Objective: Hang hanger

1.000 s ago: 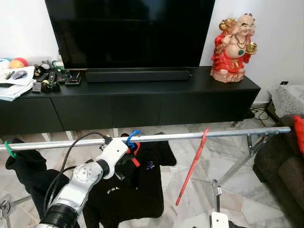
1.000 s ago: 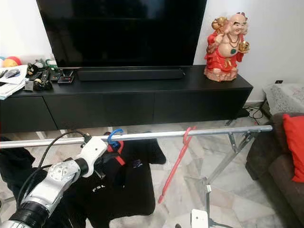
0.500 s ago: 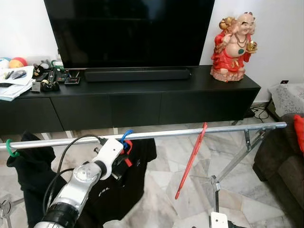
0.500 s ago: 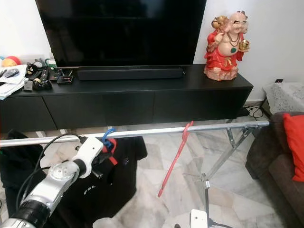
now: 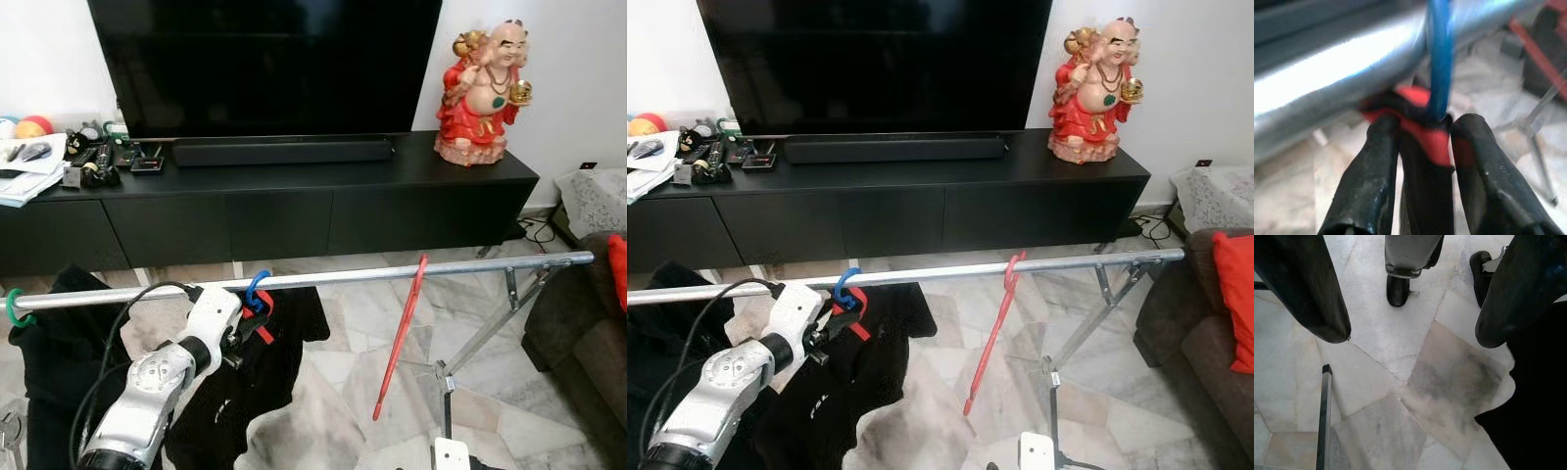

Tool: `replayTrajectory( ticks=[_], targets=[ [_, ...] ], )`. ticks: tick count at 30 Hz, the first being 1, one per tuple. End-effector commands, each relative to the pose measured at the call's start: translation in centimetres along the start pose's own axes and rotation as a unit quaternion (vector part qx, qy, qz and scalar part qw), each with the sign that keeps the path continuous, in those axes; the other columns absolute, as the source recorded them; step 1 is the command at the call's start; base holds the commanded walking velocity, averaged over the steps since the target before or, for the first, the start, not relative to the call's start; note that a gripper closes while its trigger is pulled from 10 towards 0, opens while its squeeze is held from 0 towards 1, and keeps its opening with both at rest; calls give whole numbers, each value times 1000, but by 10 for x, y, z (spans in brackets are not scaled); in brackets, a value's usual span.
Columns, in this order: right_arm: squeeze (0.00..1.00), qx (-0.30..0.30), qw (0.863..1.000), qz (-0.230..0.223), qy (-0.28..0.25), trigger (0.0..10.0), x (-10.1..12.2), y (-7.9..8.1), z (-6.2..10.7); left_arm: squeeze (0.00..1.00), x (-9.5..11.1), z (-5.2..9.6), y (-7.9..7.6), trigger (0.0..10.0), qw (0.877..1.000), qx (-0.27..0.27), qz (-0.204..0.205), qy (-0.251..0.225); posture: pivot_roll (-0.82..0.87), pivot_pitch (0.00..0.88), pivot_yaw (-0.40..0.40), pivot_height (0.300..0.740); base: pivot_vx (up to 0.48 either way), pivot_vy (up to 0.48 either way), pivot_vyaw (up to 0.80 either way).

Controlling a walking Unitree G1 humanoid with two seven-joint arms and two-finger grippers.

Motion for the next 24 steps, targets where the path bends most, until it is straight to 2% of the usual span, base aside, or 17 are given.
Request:
replayTrajectory(
  ticks=[1,3,9,10,12,14,15,16,17,18,19,20,22,23,24],
  targets=[
    [0,-3,1000,2,4,10000,-3,-1,0,1000,4,5,1,10000,1000,-3,10,-7,138,33,-25,740,0,0,0],
    [0,-3,1000,3,5,10000,-3,-1,0,1000,5,12,-1,10000,1000,-9,11,-8,139,34,-25,740,0,0,0],
    [0,-1,1000,4,8,10000,-6,-1,1,1000,6,51,-4,10000,999,-27,35,-6,147,38,-27,740,0,0,0],
    [0,-1,1000,4,8,10000,-6,-1,1,1000,6,51,-4,10000,999,-27,35,-6,147,38,-27,740,0,0,0],
    [0,-1,1000,4,8,10000,-6,-1,1,1000,3,66,4,10000,997,2,73,-10,151,35,-27,740,0,0,0],
    [0,-1,1000,6,9,10000,-7,-1,1,1000,-11,87,17,10000,991,45,124,0,151,35,-27,740,0,0,0],
    [0,-1,1000,6,9,10000,-7,-1,1,1000,-13,89,18,10000,990,50,129,2,151,35,-27,740,0,0,0],
    [0,-1,1000,7,9,10000,-7,-2,1,882,-22,95,23,10000,990,69,125,17,149,31,-28,740,0,0,0],
    [0,-1,1000,7,10,10000,-7,-2,1,882,-28,100,27,10000,989,82,121,28,149,31,-28,740,0,0,0],
    [0,-1,1000,7,10,10000,-6,-2,1,0,-46,108,34,10000,985,116,116,57,158,27,-31,740,0,0,0],
    [0,-2,1000,7,10,10000,-7,-2,1,0,-60,113,39,10000,980,137,117,83,158,24,-31,740,0,0,0],
    [0,-2,1000,6,11,10000,-7,-3,1,0,-84,120,41,10000,971,154,139,119,158,23,-30,740,0,0,0],
    [0,-2,1000,7,12,10000,-7,-2,1,0,-105,126,37,10000,965,150,155,152,154,18,-30,740,0,0,0],
    [0,-2,1000,2,11,10000,-7,-2,1,0,-137,131,26,10000,952,145,171,209,149,18,-30,740,0,0,0],
    [0,-2,1000,0,11,10000,-7,-2,1,0,-145,132,23,10000,948,143,175,225,146,17,-29,740,0,0,0]
  ],
)
Point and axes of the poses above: a point about 5 cm out from each wrist's last joint towards the gripper, its own z axis pointing back from the gripper into the wrist, its own x axis along the axis of the wrist's last joint, y = z × x, the point moved 3 cm from there along -z, pointing out of the wrist towards the gripper, and after that the axes turned 1 degree about z, right-handed, at the moved point
